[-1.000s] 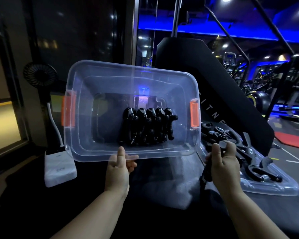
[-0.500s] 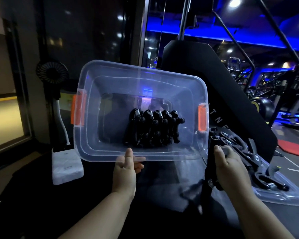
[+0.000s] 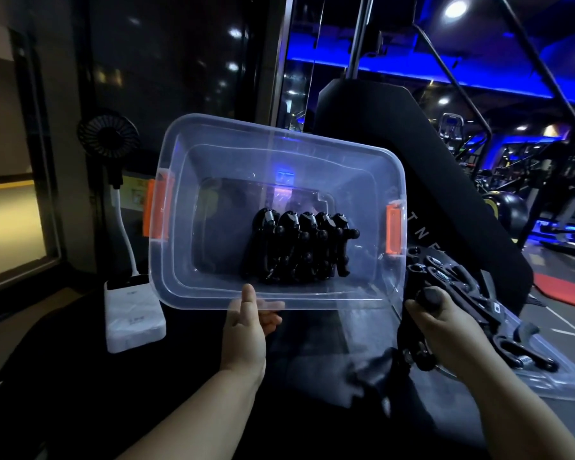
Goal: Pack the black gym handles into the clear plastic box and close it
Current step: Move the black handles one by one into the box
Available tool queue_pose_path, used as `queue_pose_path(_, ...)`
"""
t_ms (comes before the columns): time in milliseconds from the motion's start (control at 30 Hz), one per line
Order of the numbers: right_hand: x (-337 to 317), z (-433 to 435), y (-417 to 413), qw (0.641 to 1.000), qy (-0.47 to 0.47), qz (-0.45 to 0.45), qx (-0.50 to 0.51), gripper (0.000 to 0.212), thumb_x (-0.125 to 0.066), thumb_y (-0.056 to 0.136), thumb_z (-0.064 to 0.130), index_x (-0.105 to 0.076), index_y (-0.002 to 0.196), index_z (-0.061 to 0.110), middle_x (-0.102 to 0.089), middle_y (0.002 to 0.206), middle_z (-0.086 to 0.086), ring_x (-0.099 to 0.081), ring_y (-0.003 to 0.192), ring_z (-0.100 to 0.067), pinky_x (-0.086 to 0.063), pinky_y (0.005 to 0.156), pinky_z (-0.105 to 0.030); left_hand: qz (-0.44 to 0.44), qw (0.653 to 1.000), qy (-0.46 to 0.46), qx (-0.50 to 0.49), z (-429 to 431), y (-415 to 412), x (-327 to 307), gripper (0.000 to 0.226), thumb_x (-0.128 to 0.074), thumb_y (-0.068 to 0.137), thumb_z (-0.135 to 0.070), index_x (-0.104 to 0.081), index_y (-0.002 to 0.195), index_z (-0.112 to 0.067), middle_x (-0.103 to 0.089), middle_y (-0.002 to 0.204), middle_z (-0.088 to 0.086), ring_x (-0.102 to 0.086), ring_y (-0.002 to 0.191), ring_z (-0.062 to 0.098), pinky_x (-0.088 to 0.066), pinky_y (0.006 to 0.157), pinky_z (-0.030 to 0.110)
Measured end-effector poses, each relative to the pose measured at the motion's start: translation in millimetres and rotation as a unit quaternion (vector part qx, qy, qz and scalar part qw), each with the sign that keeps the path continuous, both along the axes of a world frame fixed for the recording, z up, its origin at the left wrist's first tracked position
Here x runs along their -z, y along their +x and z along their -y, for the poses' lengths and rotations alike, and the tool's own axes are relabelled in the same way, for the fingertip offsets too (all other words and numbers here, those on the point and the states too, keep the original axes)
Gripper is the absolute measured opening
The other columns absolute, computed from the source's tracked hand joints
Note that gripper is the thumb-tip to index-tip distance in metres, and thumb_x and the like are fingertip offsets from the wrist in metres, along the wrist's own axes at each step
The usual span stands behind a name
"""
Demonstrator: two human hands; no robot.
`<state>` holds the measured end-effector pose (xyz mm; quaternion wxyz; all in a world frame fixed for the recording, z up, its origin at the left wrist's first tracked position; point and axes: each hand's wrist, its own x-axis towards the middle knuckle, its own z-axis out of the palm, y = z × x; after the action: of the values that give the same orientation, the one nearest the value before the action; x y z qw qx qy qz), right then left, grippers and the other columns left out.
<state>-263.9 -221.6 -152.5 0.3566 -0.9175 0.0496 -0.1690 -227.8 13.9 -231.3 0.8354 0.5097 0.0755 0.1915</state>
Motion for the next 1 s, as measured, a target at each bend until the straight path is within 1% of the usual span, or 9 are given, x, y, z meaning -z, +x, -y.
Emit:
queue_pose_path(200,2,-2,-1,1.0,0.021,-0.015,-0.012,0.014,-0.062,0.09,0.02,-0.049,0.094,0.025,-0.064,0.057,-0.006,-0.058,0.041,-0.024,-0.048,0.048,-0.034,-0.001,1.0,-0.003,-0.001,0,-1,0,0.036,-0.035,0.099,-0.043,-0.053,0.092,-0.013,-0.073,0.076,0.007,-0.058,0.057,0.011,-0.045,0.063,0.026)
queue_pose_path(333,0,0,-5,0.999,0.034,0.036,-0.012,0.016,-0.066,0.089,0.022,-0.054,0.098,0.017,-0.063,0.073,-0.002,-0.06,0.063,-0.02,-0.047,0.057,-0.031,-0.005,1.0,-0.007,-0.003,1,-2,-1,0.035,-0.036,0.099,-0.042,-0.053,0.09,-0.014,-0.073,0.077,0.007,-0.058,0.061,0.015,-0.045,0.065,0.026)
queue_pose_path(433,-29,-18,9,0.983,0.132,0.088,-0.095,0.012,-0.06,0.093,0.026,-0.054,0.089,0.017,-0.065,0.07,0.002,-0.062,0.065,-0.017,-0.05,0.064,-0.036,-0.005,1.0,0.002,-0.019,1,-2,-2,0.032,-0.037,0.098,-0.042,-0.054,0.093,-0.014,-0.072,0.079,0.007,-0.06,0.066,0.015,-0.046,0.067,0.026)
queue_pose_path(500,-48,-34,21,0.96,0.209,0.133,-0.133,0.011,-0.052,0.098,0.023,-0.053,0.09,0.016,-0.065,0.067,0.013,-0.063,0.062,-0.001,-0.05,0.067,-0.021,-0.001,1.0,0.009,-0.028,0,-4,-1,0.031,-0.038,0.099,-0.04,-0.053,0.096,-0.013,-0.072,0.08,0.007,-0.06,0.066,0.014,-0.046,0.067,0.026)
queue_pose_path(567,-55,-55,24,0.959,0.18,0.17,-0.139,0.01,-0.061,0.093,0.021,-0.053,0.1,0.022,-0.066,0.087,0.008,-0.064,0.075,-0.004,-0.055,0.069,-0.022,-0.001,0.999,0.02,-0.031,0,-4,-1,0.034,-0.038,0.099,-0.041,-0.054,0.098,-0.011,-0.072,0.079,0.006,-0.06,0.064,0.012,-0.046,0.066,0.024)
queue_pose_path(633,-56,-73,30,0.956,0.193,0.189,-0.119,0.021,-0.071,0.083,0.027,-0.054,0.093,0.027,-0.064,0.089,-0.003,-0.066,0.076,-0.02,-0.057,0.071,-0.038,-0.001,0.999,0.023,-0.032,0,-5,-1,0.034,-0.038,0.099,-0.04,-0.053,0.097,-0.01,-0.072,0.079,0.006,-0.06,0.062,0.01,-0.045,0.064,0.023)
queue_pose_path(700,-54,-92,46,0.965,0.164,0.179,-0.101,0.024,-0.072,0.081,0.03,-0.053,0.094,0.023,-0.064,0.085,-0.005,-0.065,0.081,-0.027,-0.055,0.076,-0.043,0.002,0.999,0.018,-0.029,0,-4,-1,0.035,-0.039,0.098,-0.039,-0.053,0.098,-0.008,-0.071,0.075,0.005,-0.059,0.058,0.008,-0.045,0.06,0.021)
queue_pose_path(833,-46,-131,78,0.979,0.115,0.131,-0.107,0.032,-0.069,0.084,0.029,-0.048,0.106,0.022,-0.064,0.095,-0.003,-0.061,0.09,-0.025,-0.046,0.077,-0.032,0.015,0.999,-0.016,-0.026,0,-2,0,0.035,-0.042,0.098,-0.036,-0.057,0.091,-0.005,-0.068,0.065,0.003,-0.056,0.051,0.007,-0.044,0.056,0.022)
queue_pose_path(1000,-32,-172,108,0.985,0.065,0.086,-0.137,0.033,-0.071,0.082,0.029,-0.049,0.105,0.02,-0.06,0.093,-0.001,-0.057,0.085,-0.021,-0.038,0.07,-0.025,0.032,0.998,-0.058,-0.008,-1,-3,-2,0.026,-0.043,0.098,-0.03,-0.051,0.093,-0.006,-0.065,0.065,0.008,-0.053,0.048,0.009,-0.044,0.05,0.017)
